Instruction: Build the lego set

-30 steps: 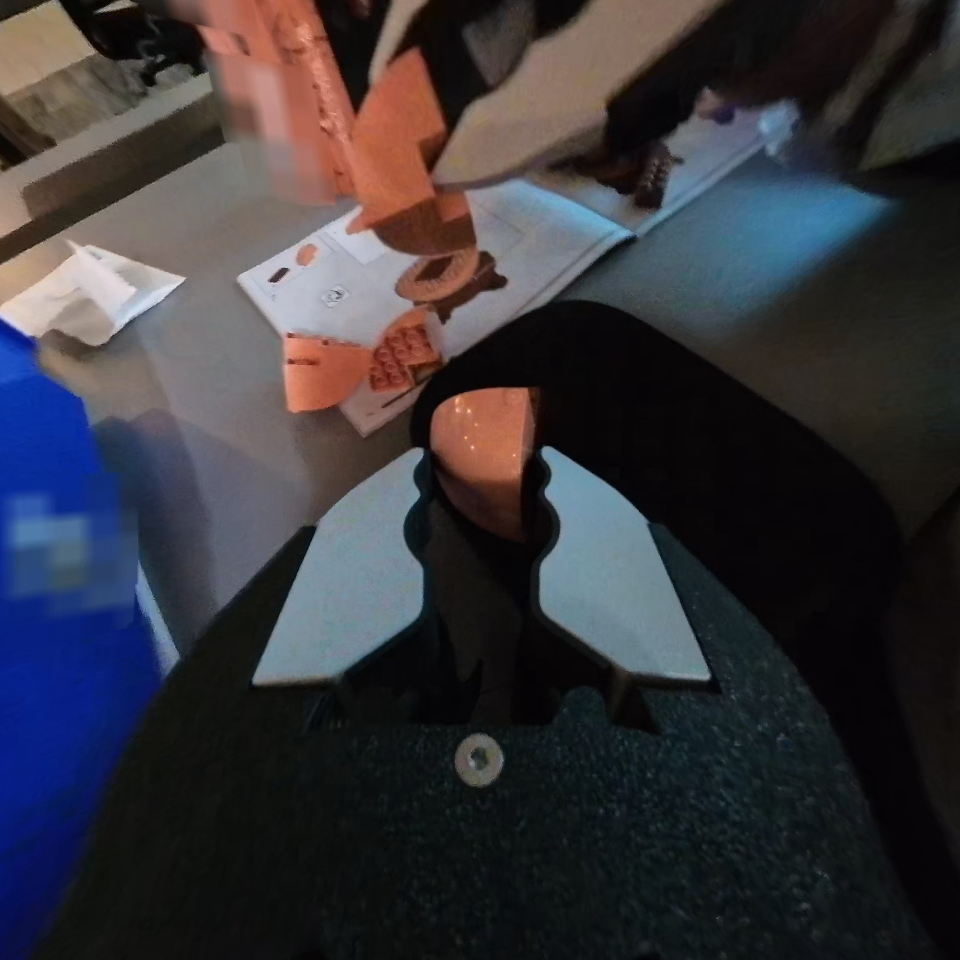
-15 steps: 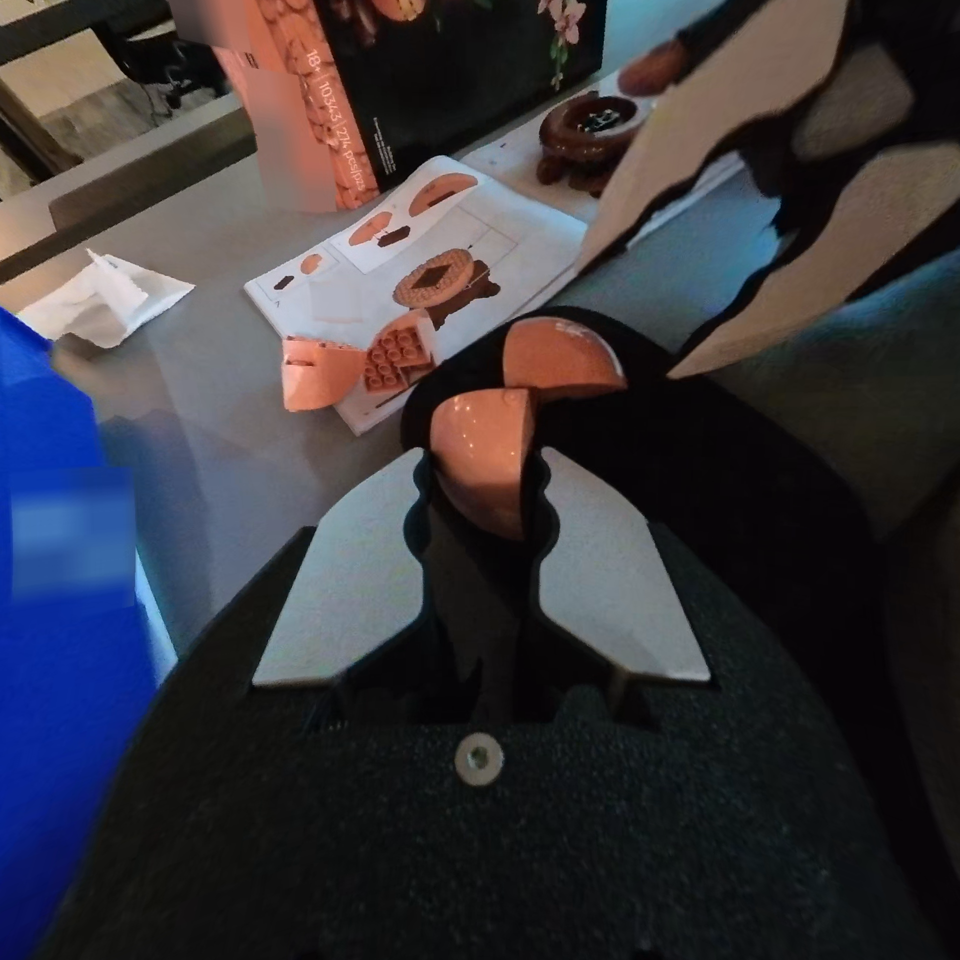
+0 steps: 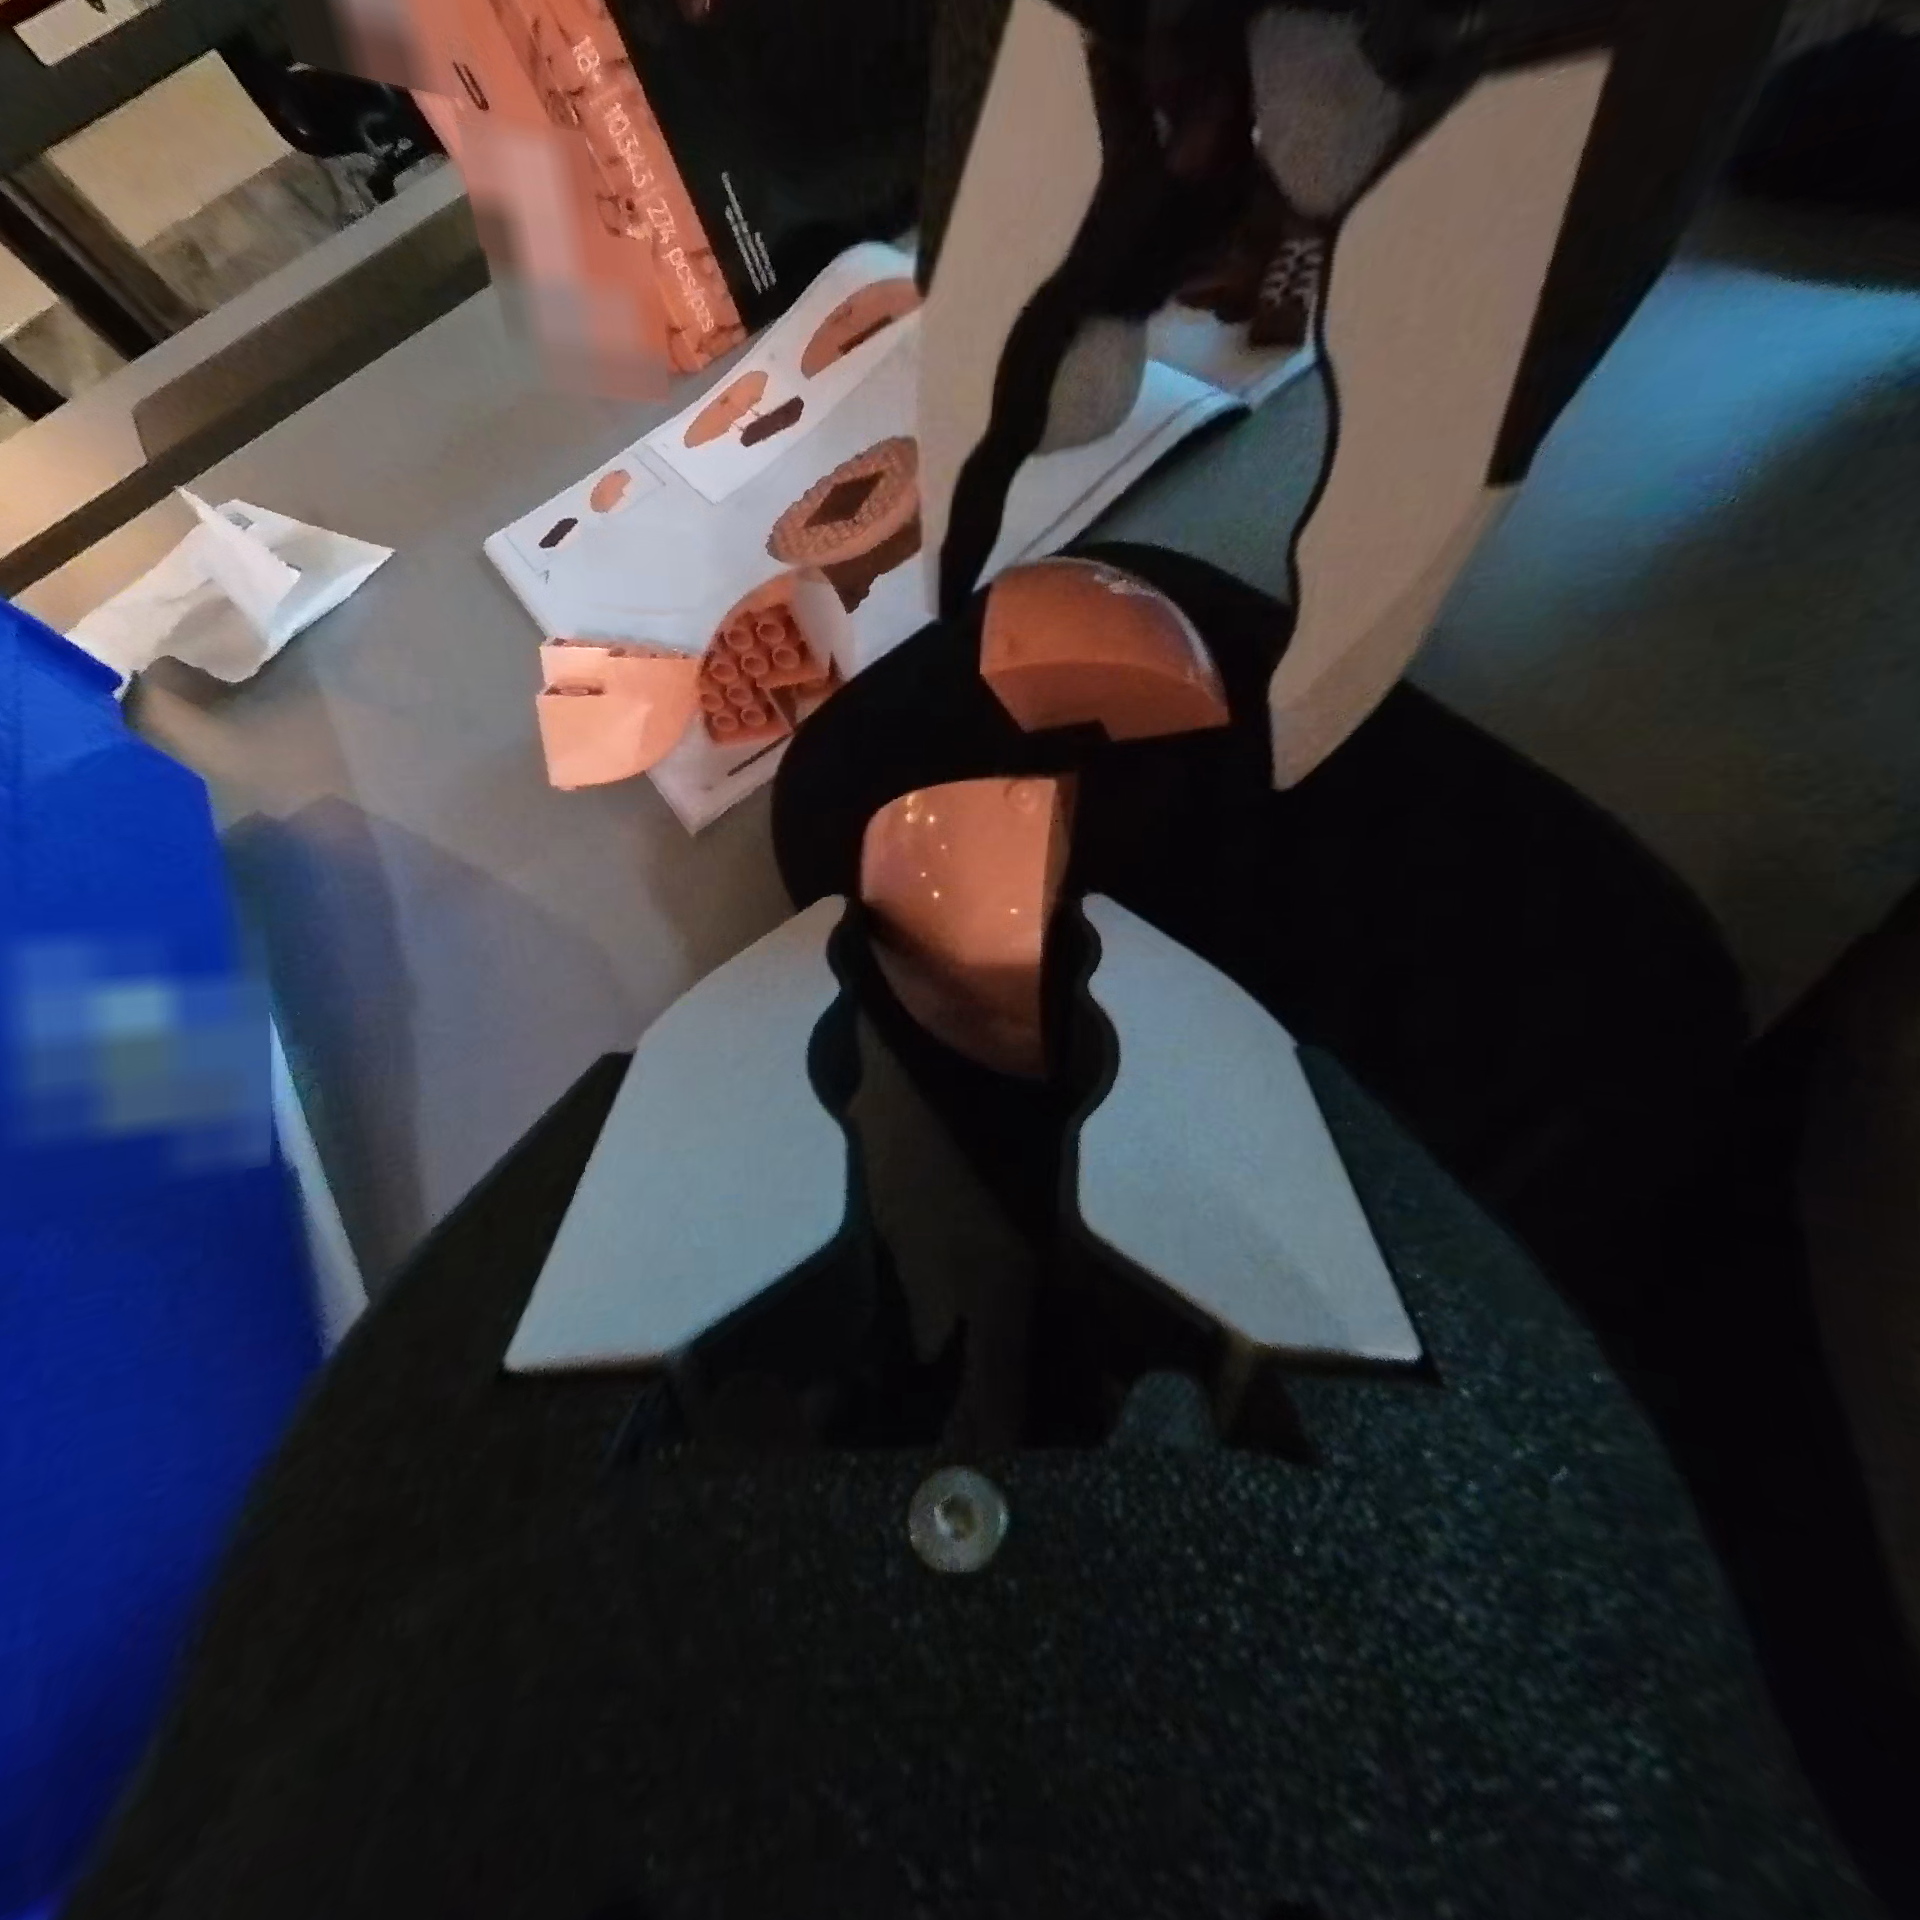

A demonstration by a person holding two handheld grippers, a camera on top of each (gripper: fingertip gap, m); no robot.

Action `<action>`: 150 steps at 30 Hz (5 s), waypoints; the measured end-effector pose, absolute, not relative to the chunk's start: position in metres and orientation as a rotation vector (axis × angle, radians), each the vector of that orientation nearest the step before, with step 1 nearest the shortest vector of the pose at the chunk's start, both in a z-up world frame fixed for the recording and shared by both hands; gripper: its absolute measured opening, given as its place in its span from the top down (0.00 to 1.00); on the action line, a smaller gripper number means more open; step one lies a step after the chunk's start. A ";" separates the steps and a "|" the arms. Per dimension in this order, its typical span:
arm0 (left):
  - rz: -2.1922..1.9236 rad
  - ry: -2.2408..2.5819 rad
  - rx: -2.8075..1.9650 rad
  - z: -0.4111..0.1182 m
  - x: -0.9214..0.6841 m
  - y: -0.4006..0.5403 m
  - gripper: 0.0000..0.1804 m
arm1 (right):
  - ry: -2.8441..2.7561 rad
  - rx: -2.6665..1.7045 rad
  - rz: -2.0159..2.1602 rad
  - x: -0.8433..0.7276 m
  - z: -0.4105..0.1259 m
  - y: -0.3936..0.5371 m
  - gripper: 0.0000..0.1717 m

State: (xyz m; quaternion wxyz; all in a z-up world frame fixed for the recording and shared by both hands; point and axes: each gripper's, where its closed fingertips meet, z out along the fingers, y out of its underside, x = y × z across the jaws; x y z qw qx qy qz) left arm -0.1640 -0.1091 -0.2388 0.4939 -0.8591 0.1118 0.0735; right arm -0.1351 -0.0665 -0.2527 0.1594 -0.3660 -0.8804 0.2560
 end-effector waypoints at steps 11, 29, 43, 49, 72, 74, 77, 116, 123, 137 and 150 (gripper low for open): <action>0.131 0.307 -2.019 -0.230 -0.157 -0.098 0.80 | -2.338 -1.142 1.463 -0.136 -0.207 -0.072 0.66; 0.118 0.320 -2.003 -0.223 -0.147 -0.088 0.80 | -2.278 -0.996 1.588 -0.126 -0.195 -0.068 0.66; 0.253 0.278 -2.066 -0.225 -0.172 -0.107 0.80 | -2.696 -0.007 1.186 -0.121 -0.244 -0.082 0.62; 0.260 0.264 -2.071 -0.228 -0.174 -0.112 0.80 | -2.450 -0.659 1.206 -0.141 -0.212 -0.059 0.54; 0.176 0.309 -1.988 -0.225 -0.166 -0.111 0.80 | -2.246 -0.496 1.091 -0.113 -0.228 -0.056 0.97; 0.191 0.313 -1.995 -0.225 -0.166 -0.110 0.80 | -2.312 -0.559 1.046 -0.114 -0.235 -0.039 0.93; 0.190 0.314 -1.997 -0.225 -0.165 -0.109 0.80 | -2.271 -0.608 1.057 -0.118 -0.221 -0.038 0.90; 0.136 0.446 -2.039 -0.238 -0.154 -0.095 0.80 | -2.497 -0.951 0.667 -0.128 -0.223 -0.056 0.69; 0.124 0.469 -2.042 -0.239 -0.152 -0.092 0.80 | -2.387 -0.805 0.217 -0.140 -0.229 -0.057 0.80; 0.146 0.455 -2.005 -0.230 -0.156 -0.079 0.80 | -2.410 -0.936 0.532 -0.134 -0.245 -0.021 0.83; 0.130 0.429 -2.063 -0.240 -0.156 -0.069 0.80 | -2.552 -0.723 0.670 -0.139 -0.247 -0.028 0.83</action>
